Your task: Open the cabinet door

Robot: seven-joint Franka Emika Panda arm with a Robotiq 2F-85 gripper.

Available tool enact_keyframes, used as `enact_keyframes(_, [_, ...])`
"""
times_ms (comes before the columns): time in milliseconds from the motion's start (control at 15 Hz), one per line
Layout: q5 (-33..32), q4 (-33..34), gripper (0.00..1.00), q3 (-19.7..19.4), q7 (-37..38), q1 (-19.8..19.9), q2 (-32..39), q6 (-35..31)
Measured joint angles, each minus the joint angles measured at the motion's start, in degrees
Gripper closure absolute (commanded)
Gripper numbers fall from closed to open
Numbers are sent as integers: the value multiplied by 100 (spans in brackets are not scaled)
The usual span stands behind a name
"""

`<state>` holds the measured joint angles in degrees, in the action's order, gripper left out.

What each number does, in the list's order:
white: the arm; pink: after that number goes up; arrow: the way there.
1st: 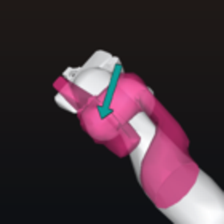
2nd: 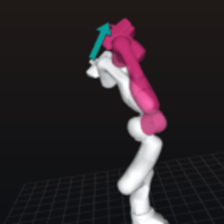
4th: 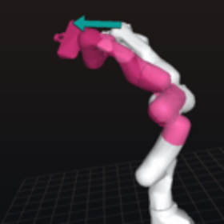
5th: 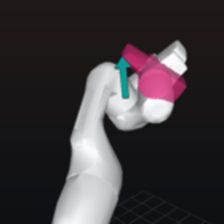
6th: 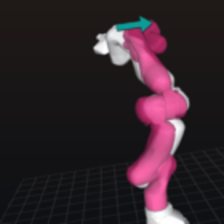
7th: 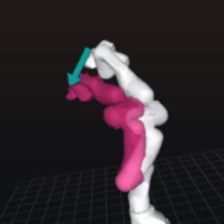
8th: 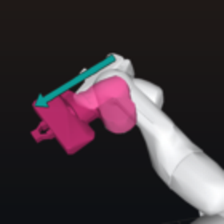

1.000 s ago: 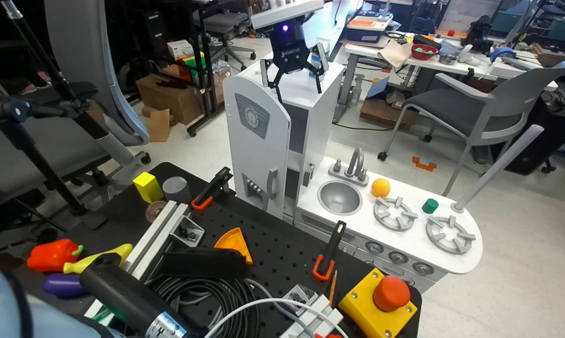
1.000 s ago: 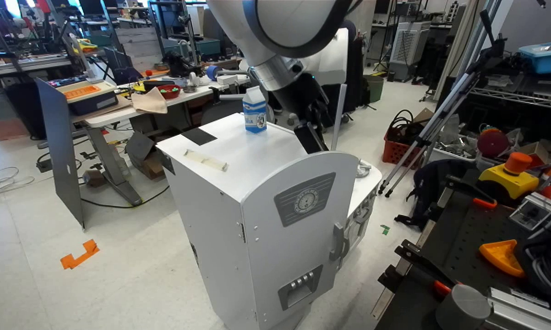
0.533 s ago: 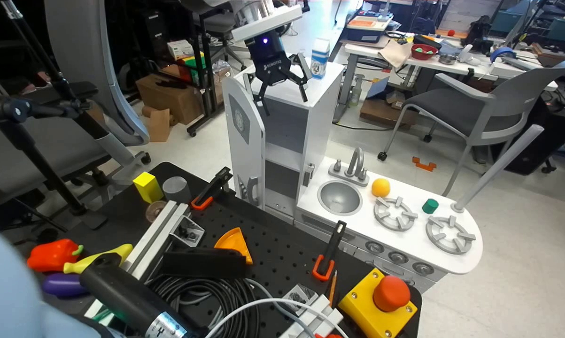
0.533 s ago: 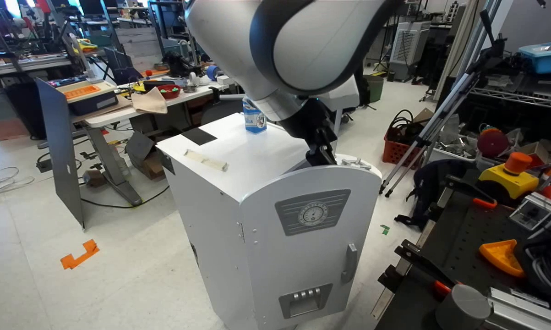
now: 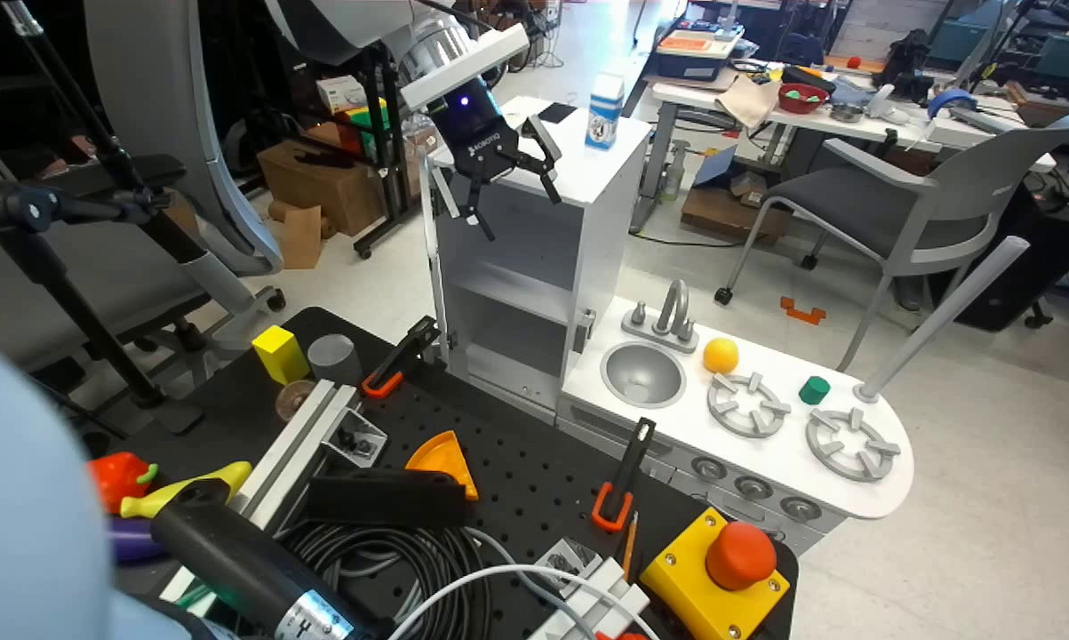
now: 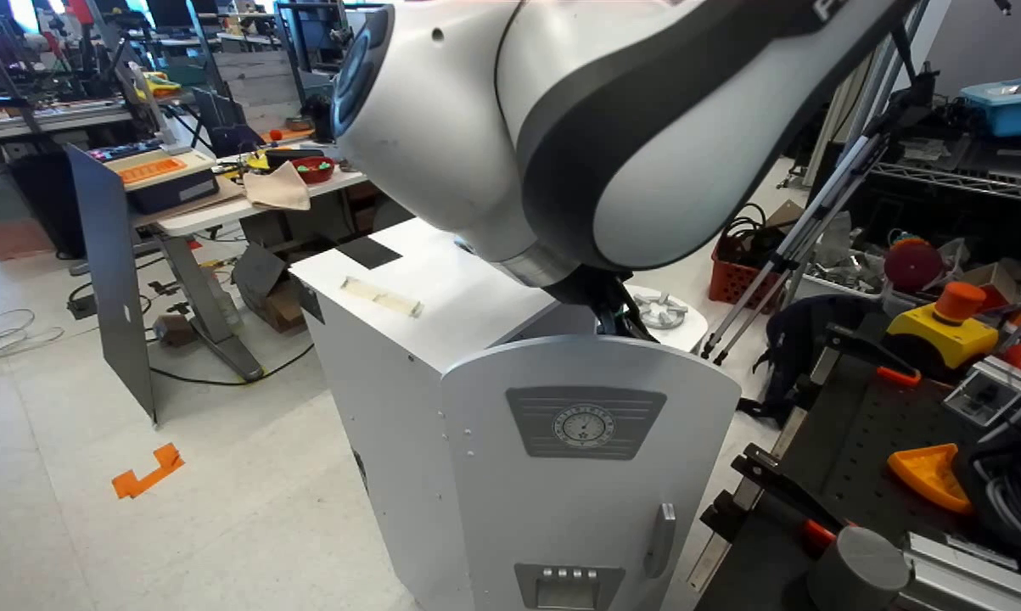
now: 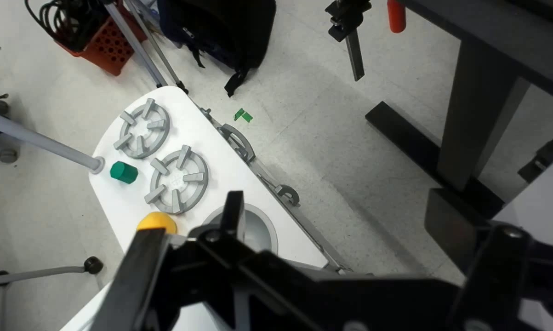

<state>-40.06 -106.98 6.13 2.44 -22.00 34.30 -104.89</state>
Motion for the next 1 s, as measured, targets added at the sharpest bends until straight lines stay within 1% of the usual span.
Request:
enact_keyframes(333, [-407,-138,0,98,249,-23,-25,-3])
enact_keyframes(533, [-593,-189,0,109,556,-23,-128,-36])
enact_keyframes(733, [-647,-410,0,120,815,-19,-514,-108])
enact_keyframes(1000, [-648,-839,0,191,971,34,-1227,-307])
